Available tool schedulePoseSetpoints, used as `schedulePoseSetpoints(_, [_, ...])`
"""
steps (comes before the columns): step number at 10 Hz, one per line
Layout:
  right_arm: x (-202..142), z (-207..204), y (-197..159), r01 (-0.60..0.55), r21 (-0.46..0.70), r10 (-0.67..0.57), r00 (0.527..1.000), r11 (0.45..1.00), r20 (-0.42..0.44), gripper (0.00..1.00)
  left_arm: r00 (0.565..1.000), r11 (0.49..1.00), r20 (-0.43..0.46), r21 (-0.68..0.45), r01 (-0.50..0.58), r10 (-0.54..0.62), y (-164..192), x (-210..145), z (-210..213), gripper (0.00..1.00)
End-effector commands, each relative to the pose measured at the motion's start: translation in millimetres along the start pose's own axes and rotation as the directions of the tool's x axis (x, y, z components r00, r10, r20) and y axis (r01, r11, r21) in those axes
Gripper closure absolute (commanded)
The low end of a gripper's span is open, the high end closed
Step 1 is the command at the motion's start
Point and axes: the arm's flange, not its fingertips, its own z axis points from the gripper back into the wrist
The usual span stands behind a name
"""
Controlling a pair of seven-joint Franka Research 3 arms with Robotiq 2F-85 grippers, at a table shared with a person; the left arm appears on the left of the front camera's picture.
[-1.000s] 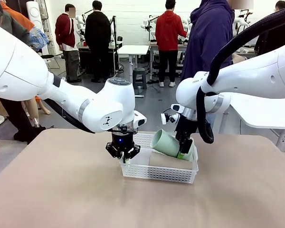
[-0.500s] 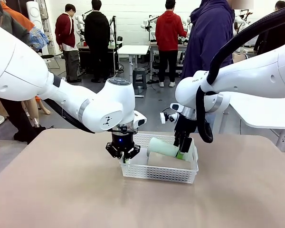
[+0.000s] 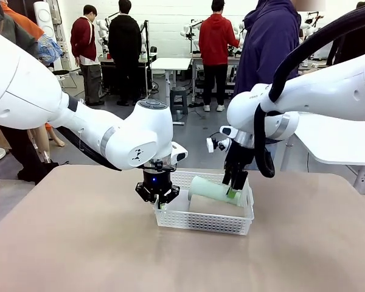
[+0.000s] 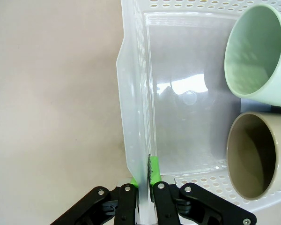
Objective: Clean and organize the cups into the basket.
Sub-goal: Pick up the Reusable plastic cup from the right side of the table and stack it inside the Organizing basket in the center of the table.
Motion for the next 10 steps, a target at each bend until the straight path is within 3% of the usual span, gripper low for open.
schedulePoseSetpoints(1, [-34,58,63,-0.053,-0.078,0.063,0.988,0.996,0.142,0.0,1.0,1.0,0.001,-0.001,-0.001,0.001,0,0,0,1.0])
schedulePoseSetpoints(4, [-119,119,147,0.003,-0.267,0.093,0.934,0.964,0.346,0.0,1.0,1.0,0.001,-0.001,-0.001,0.001,0,0,0,1.0])
schedulePoseSetpoints(6, [-180,136,194,0.08,-0.344,0.091,0.886,0.936,0.454,0.0,1.0,1.0,0.001,-0.001,-0.001,0.001,0,0,0,1.0])
schedulePoseSetpoints(8, [-248,153,233,0.179,-0.363,0.08,0.799,0.914,0.596,0.0,1.0,1.0,0.001,-0.001,-0.001,0.001,0,0,0,1.0])
schedulePoseSetpoints(10, [-313,156,238,0.258,-0.313,0.045,0.702,0.914,0.711,0.0,1.0,1.0,0.001,-0.001,-0.001,0.001,0,0,0,1.0])
